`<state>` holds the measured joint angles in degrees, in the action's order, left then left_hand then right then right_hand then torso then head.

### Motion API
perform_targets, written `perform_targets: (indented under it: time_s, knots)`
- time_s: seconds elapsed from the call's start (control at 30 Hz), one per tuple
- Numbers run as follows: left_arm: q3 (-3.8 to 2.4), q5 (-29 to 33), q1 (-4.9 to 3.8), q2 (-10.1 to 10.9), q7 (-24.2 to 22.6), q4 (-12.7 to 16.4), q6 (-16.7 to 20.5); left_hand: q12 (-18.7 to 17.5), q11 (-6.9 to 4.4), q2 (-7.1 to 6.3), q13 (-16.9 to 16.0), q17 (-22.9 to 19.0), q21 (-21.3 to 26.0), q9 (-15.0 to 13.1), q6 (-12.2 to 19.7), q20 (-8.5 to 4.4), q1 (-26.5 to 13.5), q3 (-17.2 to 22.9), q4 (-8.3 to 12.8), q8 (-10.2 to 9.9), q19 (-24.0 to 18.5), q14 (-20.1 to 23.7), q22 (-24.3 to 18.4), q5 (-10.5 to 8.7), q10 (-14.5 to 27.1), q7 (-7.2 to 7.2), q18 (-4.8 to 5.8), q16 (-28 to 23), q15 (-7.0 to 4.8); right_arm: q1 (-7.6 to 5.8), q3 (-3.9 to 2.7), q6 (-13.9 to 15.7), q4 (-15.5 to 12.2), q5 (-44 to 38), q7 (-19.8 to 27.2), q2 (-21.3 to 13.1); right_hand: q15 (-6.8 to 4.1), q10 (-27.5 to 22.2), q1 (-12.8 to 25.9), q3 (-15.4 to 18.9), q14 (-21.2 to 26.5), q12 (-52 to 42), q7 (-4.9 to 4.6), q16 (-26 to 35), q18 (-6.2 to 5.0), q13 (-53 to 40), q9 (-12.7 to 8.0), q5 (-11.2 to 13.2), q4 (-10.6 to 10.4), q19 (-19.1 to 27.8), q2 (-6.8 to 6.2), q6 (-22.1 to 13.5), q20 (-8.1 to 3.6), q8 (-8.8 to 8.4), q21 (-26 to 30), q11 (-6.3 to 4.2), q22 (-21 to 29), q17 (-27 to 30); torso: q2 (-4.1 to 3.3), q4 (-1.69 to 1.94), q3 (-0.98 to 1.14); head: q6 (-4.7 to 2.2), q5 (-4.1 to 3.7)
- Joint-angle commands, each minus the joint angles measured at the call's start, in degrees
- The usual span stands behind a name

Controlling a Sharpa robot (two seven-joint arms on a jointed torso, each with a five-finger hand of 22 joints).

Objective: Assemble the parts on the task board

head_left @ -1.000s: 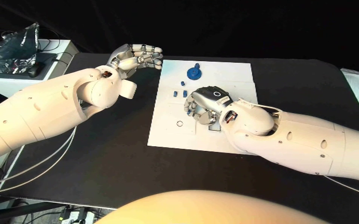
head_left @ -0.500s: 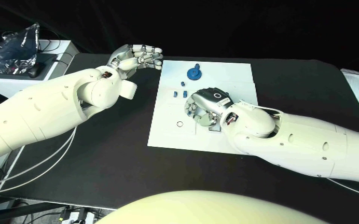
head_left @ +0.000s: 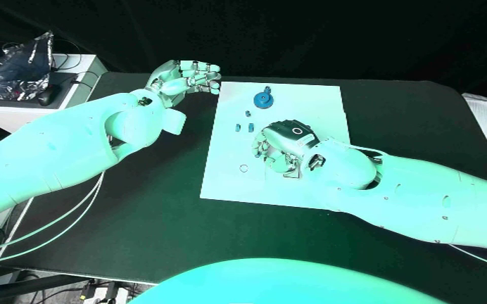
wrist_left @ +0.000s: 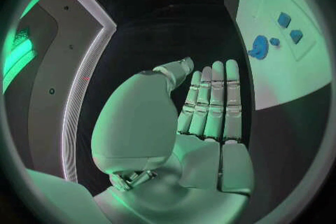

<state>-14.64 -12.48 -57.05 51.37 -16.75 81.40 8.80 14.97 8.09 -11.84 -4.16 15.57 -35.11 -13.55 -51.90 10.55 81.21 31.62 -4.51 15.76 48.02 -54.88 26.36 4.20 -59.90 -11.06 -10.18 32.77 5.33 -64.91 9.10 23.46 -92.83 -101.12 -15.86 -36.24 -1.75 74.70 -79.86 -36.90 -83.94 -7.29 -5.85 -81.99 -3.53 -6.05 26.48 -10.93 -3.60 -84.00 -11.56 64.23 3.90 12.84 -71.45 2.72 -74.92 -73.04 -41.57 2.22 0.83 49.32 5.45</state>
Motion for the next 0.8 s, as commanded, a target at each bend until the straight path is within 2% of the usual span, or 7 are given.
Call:
perform_targets:
  time_s: [0.03, 0.8]
  knots:
    - [-0.05, 0.0, 0.01, -0.1, -0.4, 0.1, -0.9, -0.4, 0.22, 0.09, 0.1, 0.1, 0.2, 0.1, 0.1, 0.43, 0.4, -0.3, 0.0, 0.0, 0.1, -0.1, -0.1, -0.01, 0.4, -0.29, -0.11, -0.3, 0.13, 0.06, 0.02, -0.1, -0.2, -0.9, -0.2, -0.1, -0.43, 0.4, 0.5, -0.2, -2.8, 0.2, -0.29, -0.2, 0.06, -0.1, 0.1, -0.2, 0.0, -1.8, 0.25, 0.1, -0.39, 0.2, -0.2, -0.48, -6.1, 0.0, 0.03, -0.04, -0.02, 0.0, 0.0]
    - [-0.05, 0.0, 0.01, -0.1, -0.3, 0.2, -0.9, -0.4, 0.22, 0.09, 0.1, 0.1, 0.2, 0.1, 0.1, 0.43, 0.4, -0.3, 0.0, 0.0, 0.1, -0.1, -0.1, -0.01, 0.4, -0.29, -0.11, -0.3, 0.13, 0.06, 0.02, -2.8, 1.1, -0.8, -0.5, 0.9, -0.44, 0.4, 0.5, -0.2, -2.8, 0.2, -0.29, -0.3, 0.07, -0.1, 0.2, -0.2, 0.1, -1.8, 0.23, 0.1, -0.4, 0.24, -0.2, -0.49, -6.1, -0.1, -0.02, 0.05, -0.09, 0.15, -0.06]
